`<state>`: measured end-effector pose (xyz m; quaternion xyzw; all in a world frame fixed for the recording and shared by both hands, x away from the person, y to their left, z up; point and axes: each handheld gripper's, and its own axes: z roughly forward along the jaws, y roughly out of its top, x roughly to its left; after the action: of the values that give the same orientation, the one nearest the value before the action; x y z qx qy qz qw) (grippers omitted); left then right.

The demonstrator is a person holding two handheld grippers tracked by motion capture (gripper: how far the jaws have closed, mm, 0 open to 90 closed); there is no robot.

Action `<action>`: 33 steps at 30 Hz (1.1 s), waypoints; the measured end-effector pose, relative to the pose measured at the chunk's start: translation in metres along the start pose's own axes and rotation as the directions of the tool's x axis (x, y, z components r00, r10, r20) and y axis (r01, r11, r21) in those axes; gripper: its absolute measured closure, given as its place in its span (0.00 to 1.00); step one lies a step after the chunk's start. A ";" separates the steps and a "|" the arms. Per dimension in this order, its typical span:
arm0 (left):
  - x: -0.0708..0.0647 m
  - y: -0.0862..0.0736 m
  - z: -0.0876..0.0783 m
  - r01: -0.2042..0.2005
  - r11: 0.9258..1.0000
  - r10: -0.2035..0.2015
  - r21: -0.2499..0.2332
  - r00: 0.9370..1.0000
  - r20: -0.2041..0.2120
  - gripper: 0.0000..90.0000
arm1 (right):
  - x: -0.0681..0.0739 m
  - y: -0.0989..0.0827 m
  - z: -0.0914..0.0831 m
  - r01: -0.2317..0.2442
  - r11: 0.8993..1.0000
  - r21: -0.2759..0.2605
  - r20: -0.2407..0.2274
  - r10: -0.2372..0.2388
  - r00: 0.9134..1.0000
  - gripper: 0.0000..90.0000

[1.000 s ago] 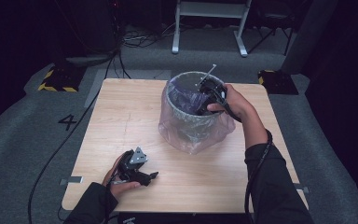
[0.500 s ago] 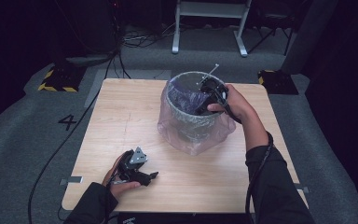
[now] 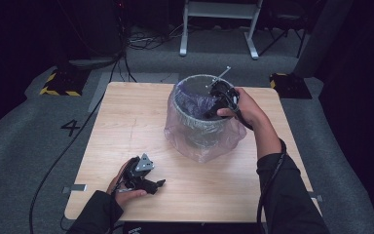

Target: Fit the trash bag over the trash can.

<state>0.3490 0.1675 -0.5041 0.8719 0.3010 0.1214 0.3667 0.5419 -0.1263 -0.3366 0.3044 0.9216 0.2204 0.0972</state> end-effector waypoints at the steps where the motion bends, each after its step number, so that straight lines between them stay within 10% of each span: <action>1: 0.000 0.000 0.000 0.000 1.000 0.000 0.000 1.000 0.000 0.16 | 0.000 0.000 0.000 0.002 1.000 -0.004 0.002 -0.002 1.000 0.28; 33: -0.001 0.000 0.000 -0.003 1.000 0.003 -0.001 1.000 -0.002 0.17 | 0.003 -0.009 -0.016 0.016 0.978 -0.206 0.071 -0.002 0.998 0.24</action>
<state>0.3481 0.1675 -0.5041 0.8721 0.3002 0.1227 0.3665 0.5297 -0.1367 -0.3272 0.2961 0.8912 0.3035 0.1614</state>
